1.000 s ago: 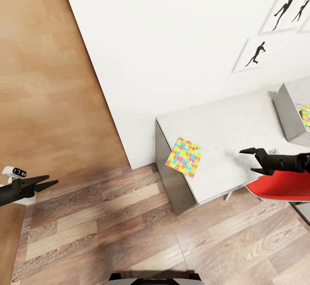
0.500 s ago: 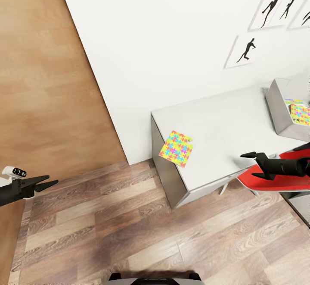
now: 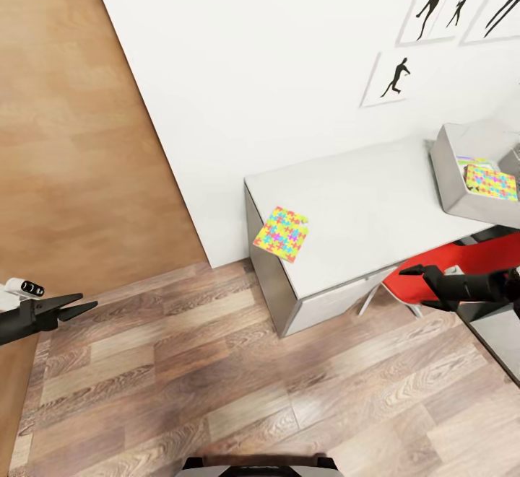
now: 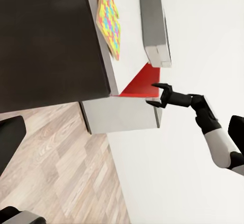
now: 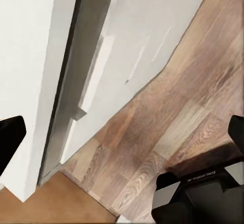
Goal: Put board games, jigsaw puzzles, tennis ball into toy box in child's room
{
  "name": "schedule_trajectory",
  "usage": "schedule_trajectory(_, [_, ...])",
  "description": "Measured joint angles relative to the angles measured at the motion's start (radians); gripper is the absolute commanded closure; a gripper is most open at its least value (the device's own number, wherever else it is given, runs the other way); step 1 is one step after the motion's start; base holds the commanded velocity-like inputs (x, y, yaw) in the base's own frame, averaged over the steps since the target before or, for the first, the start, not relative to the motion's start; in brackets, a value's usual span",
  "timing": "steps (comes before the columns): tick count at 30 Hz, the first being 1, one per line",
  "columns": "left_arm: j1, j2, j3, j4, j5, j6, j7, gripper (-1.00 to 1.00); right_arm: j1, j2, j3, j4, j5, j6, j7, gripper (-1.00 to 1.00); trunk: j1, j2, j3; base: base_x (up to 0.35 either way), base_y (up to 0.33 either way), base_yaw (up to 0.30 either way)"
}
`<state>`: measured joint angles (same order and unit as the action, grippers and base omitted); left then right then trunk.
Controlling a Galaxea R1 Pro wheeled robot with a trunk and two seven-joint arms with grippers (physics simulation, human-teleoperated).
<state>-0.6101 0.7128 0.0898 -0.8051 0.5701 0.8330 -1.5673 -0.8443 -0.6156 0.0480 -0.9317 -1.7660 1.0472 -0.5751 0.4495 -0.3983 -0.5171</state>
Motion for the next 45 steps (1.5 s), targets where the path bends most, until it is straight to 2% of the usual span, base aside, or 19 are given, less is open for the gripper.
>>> schedule_trajectory(2, [0.0,0.0,0.0,0.0,0.0,0.0,0.0,-1.0,0.0,0.001,0.013,0.012,0.002,0.0,0.0,-1.0,0.0,0.0,0.0,-0.009,-0.007,0.0])
schedule_trajectory(4, [0.0,0.0,0.0,0.0,0.0,0.0,0.0,-1.0,0.0,0.004,0.045,0.019,0.004,0.0,-0.001,-1.0,0.0,0.0,0.0,-0.005,-0.004,0.0])
schedule_trajectory(9, [0.0,0.0,0.0,0.0,0.001,0.0,0.0,-1.0,0.0,0.012,0.208,0.027,0.016,0.0,-0.005,-1.0,0.0,0.0,0.0,-0.002,-0.001,-0.008])
schedule_trajectory(10, [0.0,0.0,0.0,0.0,0.001,0.0,0.0,-1.0,0.001,0.015,0.266,0.028,0.026,0.0,-0.005,-1.0,0.0,0.0,0.001,-0.001,0.0,-0.074])
schedule_trajectory(11, [0.0,0.0,0.0,0.0,0.001,0.0,0.0,-1.0,0.001,0.019,0.296,0.029,0.035,0.0,-0.006,-1.0,0.0,0.0,0.001,0.0,0.0,-0.124])
schedule_trajectory(13, [-0.001,0.0,0.0,0.0,0.001,0.0,0.0,-1.0,0.001,0.051,0.382,0.032,0.082,-0.005,-0.006,-1.0,0.0,0.0,0.003,0.0,0.0,-0.161])
schedule_trajectory(15, [-0.001,0.0,0.0,0.0,0.001,0.0,0.0,-1.0,0.001,0.085,0.418,0.047,0.135,-0.026,-0.006,-1.0,0.0,0.0,0.005,0.0,0.0,-0.186])
schedule_trajectory(18, [0.0,0.0,0.0,0.0,0.001,0.0,0.0,-1.0,0.001,0.124,0.442,0.102,0.22,-0.041,-0.005,-1.0,0.0,0.0,0.008,0.0,0.0,-0.201])
schedule_trajectory(19, [0.0,0.0,0.0,0.0,0.001,0.0,0.0,-1.0,0.001,0.142,0.448,0.142,0.262,-0.046,-0.005,-1.0,0.0,0.0,0.01,0.0,0.0,-0.206])
schedule_trajectory(21, [0.0,0.0,0.0,0.0,0.001,0.0,0.0,-1.0,0.001,0.161,0.451,0.187,0.302,-0.051,-0.005,-1.0,0.0,0.0,0.012,0.0,0.0,-0.208])
schedule_trajectory(24, [0.0,0.0,0.0,0.0,0.001,0.0,0.0,-1.0,0.001,0.209,0.454,0.298,0.388,-0.06,-0.006,-1.0,0.0,0.0,0.015,0.0,0.0,-0.172])
schedule_trajectory(26, [0.0,0.0,0.0,0.0,0.0,0.0,0.0,-1.0,0.0,0.227,0.455,0.341,0.421,-0.073,-0.006,-1.0,0.0,0.0,0.017,0.0,0.0,-0.09])
schedule_trajectory(28, [0.0,0.0,-0.001,0.0,0.0,0.001,0.0,-1.0,0.0,0.25,0.456,0.4,0.468,-0.122,-0.005,-1.0,0.0,0.0,0.018,0.0,0.0,-0.046])
schedule_trajectory(32, [0.0,0.0,-0.001,0.0,0.0,0.0,0.0,-1.0,0.0,0.281,0.458,0.521,0.572,-0.3,0.001,-1.0,0.0,0.0,0.018,0.0,0.0,-0.018])
schedule_trajectory(34, [0.0,0.0,0.0,0.0,0.0,0.0,0.0,-1.0,0.007,0.312,0.458,0.599,0.636,-0.414,0.006,-1.0,0.0,0.0,0.018,0.0,0.0,-0.005])
schedule_trajectory(36, [0.0,0.0,0.0,0.0,0.0,0.0,0.0,-1.0,0.019,0.343,0.457,0.644,0.677,-0.487,0.016,-1.0,0.0,0.0,0.018,0.0,0.0,-0.003])
schedule_trajectory(38, [0.0,0.0,0.0,0.0,0.0,0.0,0.0,-1.0,0.032,0.371,0.457,0.67,0.706,-0.556,0.03,-1.0,0.0,0.0,0.018,0.0,0.0,-0.001])
schedule_trajectory(41, [0.0,0.0,0.001,0.0,-0.001,-0.001,0.0,-1.0,0.051,0.399,0.458,0.686,0.725,-0.644,0.052,-1.0,0.0,0.0,0.018,0.0,0.0,0.0])
schedule_trajectory(45, [0.0,0.001,0.006,0.001,-0.002,-0.015,0.0,-1.0,0.085,0.422,0.459,0.695,0.735,-0.768,0.085,-1.0,0.0,0.0,0.018,0.0,0.0,0.0])
